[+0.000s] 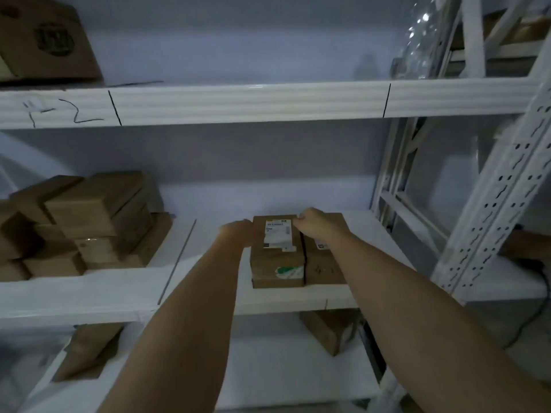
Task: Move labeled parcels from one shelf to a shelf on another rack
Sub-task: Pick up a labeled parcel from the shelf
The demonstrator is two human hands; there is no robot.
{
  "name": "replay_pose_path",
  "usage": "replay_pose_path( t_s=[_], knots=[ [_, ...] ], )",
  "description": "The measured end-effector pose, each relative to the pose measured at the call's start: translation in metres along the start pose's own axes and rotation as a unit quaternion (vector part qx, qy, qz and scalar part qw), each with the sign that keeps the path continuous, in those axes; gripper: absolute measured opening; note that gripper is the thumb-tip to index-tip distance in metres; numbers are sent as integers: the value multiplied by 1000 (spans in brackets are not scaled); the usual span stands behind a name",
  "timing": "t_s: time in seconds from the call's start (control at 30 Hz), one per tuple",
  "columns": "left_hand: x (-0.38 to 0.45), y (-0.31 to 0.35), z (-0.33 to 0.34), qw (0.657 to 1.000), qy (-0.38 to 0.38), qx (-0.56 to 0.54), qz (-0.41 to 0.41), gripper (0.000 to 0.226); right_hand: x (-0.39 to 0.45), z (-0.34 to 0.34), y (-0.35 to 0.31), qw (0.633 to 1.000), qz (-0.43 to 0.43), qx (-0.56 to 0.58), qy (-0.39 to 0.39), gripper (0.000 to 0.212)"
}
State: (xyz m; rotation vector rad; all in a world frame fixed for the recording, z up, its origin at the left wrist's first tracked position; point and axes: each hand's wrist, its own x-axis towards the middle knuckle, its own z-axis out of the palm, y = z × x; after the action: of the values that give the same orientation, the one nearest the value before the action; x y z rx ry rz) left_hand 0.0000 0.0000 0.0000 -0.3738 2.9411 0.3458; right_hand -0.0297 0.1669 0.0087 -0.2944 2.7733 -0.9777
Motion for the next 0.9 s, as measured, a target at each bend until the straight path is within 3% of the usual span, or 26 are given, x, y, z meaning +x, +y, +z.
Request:
replay_pose_path(
  t_s=[0.13, 0.23, 0.4, 0.57, 0.73, 0.9],
  knots=[
    [15, -3, 27, 988, -39, -135, -62, 71, 24, 19, 9, 999, 42, 22, -16, 40],
    [28, -1, 42, 959, -61, -258, -98, 72, 40, 34, 13, 999, 50, 14, -1, 38],
    [44, -2, 59, 926, -74, -351, -116, 68, 53, 51, 17, 998, 51, -15, 21, 42],
    [42, -3, 78, 893, -74, -424, -128, 59, 60, 65, 10, 995, 90, -25, 24, 12],
    [36, -13, 81, 884, -30, -455, -106, 48, 64, 65, 13, 977, 156, 129, 68, 38],
    [24, -30, 67, 864, 1, -496, -89, 63, 48, 60, 12, 956, 150, 234, 92, 30]
  ],
)
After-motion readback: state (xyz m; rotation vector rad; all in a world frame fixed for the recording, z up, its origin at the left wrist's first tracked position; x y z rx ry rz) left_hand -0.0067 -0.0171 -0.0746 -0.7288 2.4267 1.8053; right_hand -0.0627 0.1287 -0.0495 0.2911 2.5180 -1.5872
